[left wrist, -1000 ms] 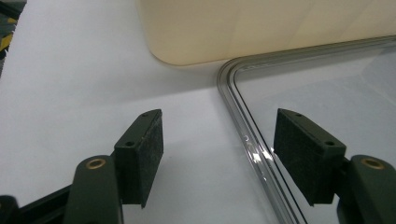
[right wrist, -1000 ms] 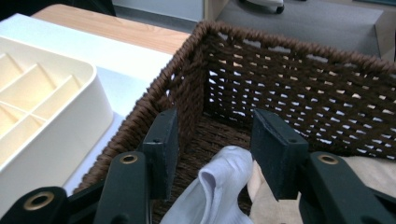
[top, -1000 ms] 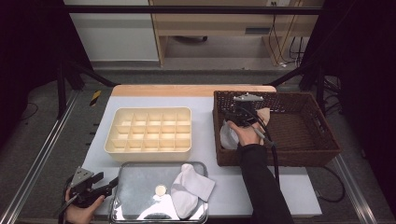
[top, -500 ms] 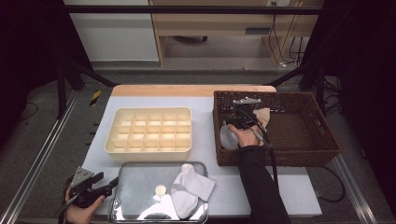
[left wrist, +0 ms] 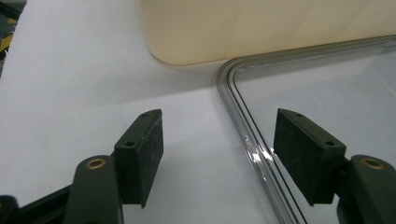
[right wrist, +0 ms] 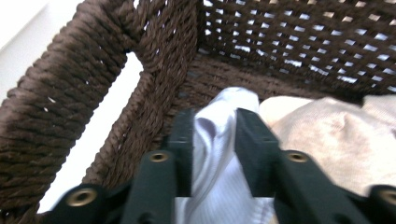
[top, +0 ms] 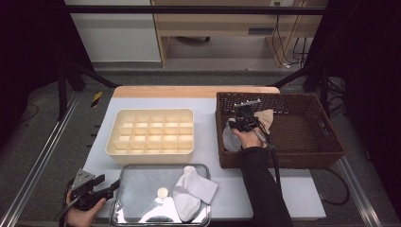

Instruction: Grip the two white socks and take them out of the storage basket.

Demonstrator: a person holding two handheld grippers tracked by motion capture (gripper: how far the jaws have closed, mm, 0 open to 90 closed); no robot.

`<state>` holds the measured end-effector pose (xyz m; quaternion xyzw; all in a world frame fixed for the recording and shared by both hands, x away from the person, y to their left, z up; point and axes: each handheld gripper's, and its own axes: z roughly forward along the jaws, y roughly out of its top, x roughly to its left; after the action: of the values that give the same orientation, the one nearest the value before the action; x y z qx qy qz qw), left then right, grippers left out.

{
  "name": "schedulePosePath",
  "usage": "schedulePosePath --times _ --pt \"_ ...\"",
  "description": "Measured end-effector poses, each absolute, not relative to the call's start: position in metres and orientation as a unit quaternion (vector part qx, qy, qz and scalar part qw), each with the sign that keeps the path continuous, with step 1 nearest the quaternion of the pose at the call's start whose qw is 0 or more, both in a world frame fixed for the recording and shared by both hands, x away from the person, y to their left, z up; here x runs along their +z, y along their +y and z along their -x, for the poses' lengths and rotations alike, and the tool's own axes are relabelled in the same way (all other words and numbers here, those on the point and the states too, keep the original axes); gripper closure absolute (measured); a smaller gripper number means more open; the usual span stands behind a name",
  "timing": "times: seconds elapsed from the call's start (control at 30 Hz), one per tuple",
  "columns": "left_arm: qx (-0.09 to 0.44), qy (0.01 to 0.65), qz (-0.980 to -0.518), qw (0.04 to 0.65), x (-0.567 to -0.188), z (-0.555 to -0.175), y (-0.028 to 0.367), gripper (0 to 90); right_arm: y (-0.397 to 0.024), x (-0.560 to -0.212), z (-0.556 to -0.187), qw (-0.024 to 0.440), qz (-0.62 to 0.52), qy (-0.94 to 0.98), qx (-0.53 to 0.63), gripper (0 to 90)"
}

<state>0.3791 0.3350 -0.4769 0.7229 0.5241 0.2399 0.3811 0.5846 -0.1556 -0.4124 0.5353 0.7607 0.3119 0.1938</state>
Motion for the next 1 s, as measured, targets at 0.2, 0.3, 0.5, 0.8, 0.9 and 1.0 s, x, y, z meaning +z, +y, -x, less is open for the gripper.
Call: schedulePosePath --times 0.2,0.3,0.5,0.8,0.9,1.0 --pt "0.239 0.524 -0.724 0.380 -0.477 -0.379 0.335 32.5 -0.157 -0.412 -0.585 0.177 -0.547 0.760 0.304 84.5" --pt "0.240 0.524 -0.723 0.381 -0.477 -0.379 0.335 32.5 -0.158 -0.411 -0.585 0.175 -0.551 0.757 0.304 84.7" --pt "0.241 0.524 -0.723 0.380 -0.477 -0.379 0.335 32.5 -0.162 -0.402 -0.582 0.188 -0.552 0.744 0.326 85.3" --pt "0.242 0.523 -0.723 0.380 -0.477 -0.379 0.335 32.5 -0.180 -0.372 -0.564 0.223 -0.545 0.711 0.384 85.4" --pt "0.242 0.524 -0.723 0.380 -0.477 -0.379 0.335 32.5 -0.188 -0.360 -0.552 0.234 -0.533 0.703 0.409 85.3" --pt "0.242 0.524 -0.722 0.381 -0.477 -0.379 0.335 32.4 -0.191 -0.353 -0.544 0.245 -0.524 0.700 0.419 85.3"
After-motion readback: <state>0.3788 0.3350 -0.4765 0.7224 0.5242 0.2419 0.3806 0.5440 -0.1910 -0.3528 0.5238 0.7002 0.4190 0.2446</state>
